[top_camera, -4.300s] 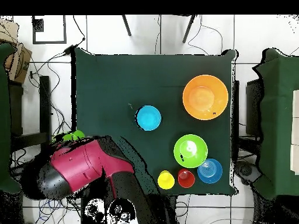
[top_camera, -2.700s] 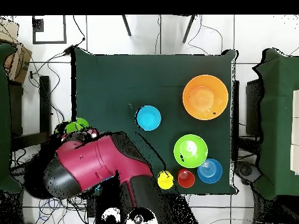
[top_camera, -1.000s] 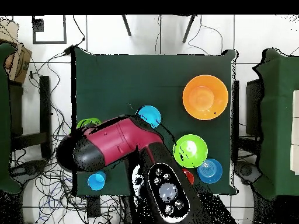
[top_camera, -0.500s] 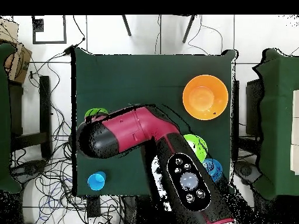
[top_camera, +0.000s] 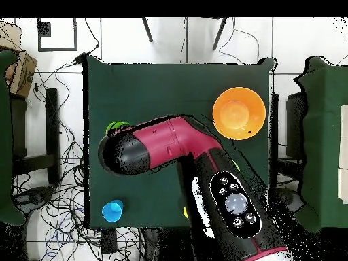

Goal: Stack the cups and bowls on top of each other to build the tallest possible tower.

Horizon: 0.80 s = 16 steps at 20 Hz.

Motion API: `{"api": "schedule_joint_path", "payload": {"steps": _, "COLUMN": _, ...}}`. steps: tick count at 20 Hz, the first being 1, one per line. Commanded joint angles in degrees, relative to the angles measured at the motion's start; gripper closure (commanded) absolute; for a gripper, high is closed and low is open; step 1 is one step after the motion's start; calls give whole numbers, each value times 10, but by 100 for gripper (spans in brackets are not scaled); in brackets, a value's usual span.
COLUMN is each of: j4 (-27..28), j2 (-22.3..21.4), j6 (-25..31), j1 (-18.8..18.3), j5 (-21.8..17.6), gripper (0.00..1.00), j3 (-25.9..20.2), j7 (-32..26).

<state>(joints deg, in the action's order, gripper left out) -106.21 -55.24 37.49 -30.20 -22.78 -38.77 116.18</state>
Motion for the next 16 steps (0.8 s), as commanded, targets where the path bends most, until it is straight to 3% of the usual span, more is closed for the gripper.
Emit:
{"api": "schedule_joint_path", "payload": {"steps": 1, "j4": 3, "j2": 23, "j6": 60, "j1": -18, "j5": -53, "gripper": 100, "j3": -32, "j7": -149}}
{"api": "schedule_joint_path", "payload": {"steps": 10, "j4": 3, "j2": 1, "j6": 80, "j1": -52, "j5": -51, "gripper": 100, "j3": -54, "j7": -176}}
{"api": "schedule_joint_path", "payload": {"steps": 16, "j4": 39, "j2": 4, "j6": 119, "j1": -78, "j5": -50, "gripper": 100, "j3": -77, "j7": -216}}
